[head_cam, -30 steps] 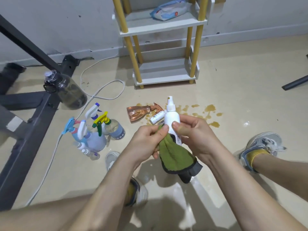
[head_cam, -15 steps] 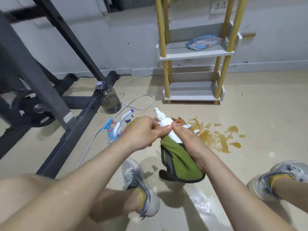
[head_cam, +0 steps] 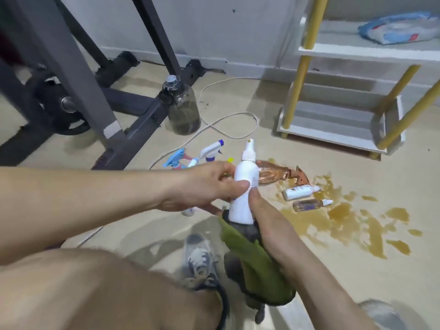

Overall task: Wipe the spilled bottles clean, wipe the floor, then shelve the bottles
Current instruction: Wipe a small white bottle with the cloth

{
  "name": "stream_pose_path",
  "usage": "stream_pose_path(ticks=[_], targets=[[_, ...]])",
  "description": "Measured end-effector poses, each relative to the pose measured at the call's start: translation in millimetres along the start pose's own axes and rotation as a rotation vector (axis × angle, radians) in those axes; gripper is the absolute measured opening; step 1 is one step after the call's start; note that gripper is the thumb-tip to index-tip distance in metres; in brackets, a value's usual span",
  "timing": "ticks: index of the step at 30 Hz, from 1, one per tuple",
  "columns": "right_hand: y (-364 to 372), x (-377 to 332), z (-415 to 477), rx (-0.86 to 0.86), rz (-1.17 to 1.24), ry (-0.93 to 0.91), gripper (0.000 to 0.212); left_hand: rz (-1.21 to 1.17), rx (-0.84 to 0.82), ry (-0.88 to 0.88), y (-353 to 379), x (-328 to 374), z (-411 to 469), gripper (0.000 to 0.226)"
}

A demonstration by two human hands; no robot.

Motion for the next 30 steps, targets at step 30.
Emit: stream_pose_path(ticks=[30], targets=[[-44.0,138.8,120.5,0.590,-0.072,-0.010,0.020,-0.284,0.596,0.069,65.2,-199.2,131.1,0.033]])
Point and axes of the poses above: each hand's wrist, its own z-axis towards the middle knuckle, its own y-axis out of the palm, x = y × z, the point moved 2 cm from there along z, towards the middle knuckle, and after that the axes turned 9 degrees about -x, right-handed, at the moved point
